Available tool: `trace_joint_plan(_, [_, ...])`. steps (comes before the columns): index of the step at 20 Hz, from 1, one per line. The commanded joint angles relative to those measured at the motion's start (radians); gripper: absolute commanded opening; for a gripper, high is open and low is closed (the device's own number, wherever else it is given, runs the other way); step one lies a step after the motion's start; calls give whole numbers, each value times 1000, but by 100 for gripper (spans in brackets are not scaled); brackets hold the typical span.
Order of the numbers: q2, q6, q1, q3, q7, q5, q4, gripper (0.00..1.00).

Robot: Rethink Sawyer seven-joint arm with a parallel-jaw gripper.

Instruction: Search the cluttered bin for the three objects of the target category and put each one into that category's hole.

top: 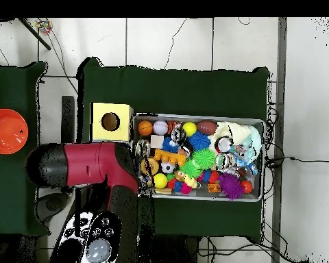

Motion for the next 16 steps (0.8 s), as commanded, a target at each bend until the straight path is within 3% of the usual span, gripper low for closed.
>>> trace_joint_plan(1, [20, -58, -42, 26, 207, 26, 87, 0])
trace_joint_plan(16, [7, -116, -59, 38, 174, 13, 143, 0])
